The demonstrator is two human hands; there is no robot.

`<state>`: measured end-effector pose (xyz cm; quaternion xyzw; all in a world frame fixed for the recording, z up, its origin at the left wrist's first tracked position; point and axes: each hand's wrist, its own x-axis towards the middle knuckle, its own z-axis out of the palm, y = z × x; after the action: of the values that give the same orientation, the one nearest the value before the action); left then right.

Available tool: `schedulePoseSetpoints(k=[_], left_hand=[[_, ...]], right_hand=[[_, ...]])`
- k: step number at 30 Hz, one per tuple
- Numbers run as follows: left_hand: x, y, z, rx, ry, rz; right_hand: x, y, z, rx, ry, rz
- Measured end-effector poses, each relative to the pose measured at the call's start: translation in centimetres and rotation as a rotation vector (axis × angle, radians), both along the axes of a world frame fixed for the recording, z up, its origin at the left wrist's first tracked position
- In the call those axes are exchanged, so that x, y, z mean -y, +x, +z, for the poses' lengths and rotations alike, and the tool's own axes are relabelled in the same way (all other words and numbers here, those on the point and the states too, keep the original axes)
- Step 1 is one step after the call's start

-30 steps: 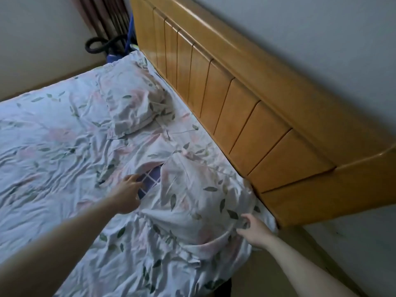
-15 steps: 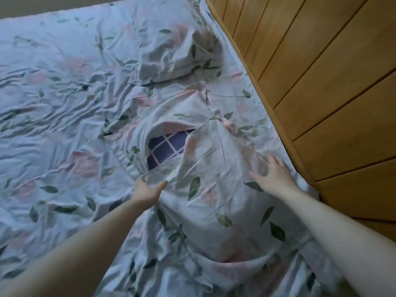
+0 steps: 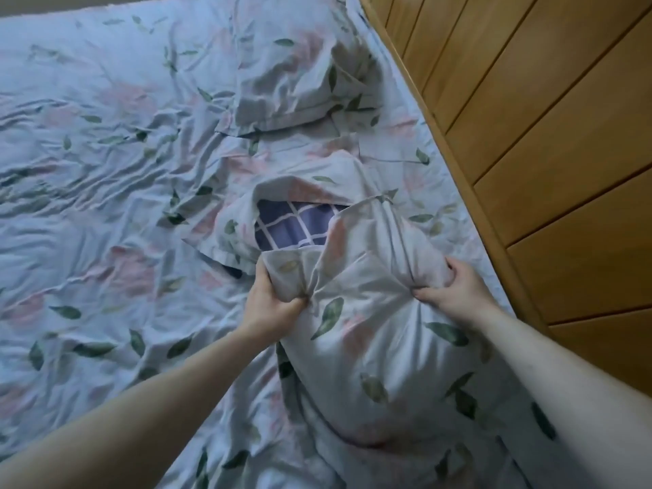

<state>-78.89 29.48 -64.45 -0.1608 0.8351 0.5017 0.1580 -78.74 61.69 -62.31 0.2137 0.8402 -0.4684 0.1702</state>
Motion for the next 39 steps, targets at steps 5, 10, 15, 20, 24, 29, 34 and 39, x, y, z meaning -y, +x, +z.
schedulePoseSetpoints(k=[5,10,15,20,24,29,34,39], left_hand=[[-3.2,-4.5,5.3,-0.27,-0.094,-0.126],[-4.5,-8.5,4.0,-0.147,-0.243,-0.268],[-5.0,-5.8,-0.3,0.061,-0.564,-0.559],[-8.1,0.3,-2.2,-0.22,-0.566,-0.957],[-9.3,1.3,-3.6,0.084,-0.614,-1.116],[-10.5,1.7,-3.2,-0.017,-0.663,-1.038],[-6.0,8.2,-4.8,0.134,-0.717,-1.122],[-0.9,15.0,-6.6,0.275,-0.726,-1.14]], right_hand=[[-2.4,0.6,3.8,-0.199,0.033,-0.138],[-4.0,-1.0,3.3,-0.212,0.208,-0.152],[-2.9,1.5,-1.2,0.003,0.436,-0.02],[-1.8,7.6,-5.3,0.003,0.535,0.068],[-4.0,9.0,-6.3,0.14,0.533,0.211],[-3.8,9.5,-4.5,0.103,0.507,0.197],[-0.3,17.1,-6.7,0.357,0.503,0.29],[5.4,23.5,-8.9,0.678,0.388,0.415]])
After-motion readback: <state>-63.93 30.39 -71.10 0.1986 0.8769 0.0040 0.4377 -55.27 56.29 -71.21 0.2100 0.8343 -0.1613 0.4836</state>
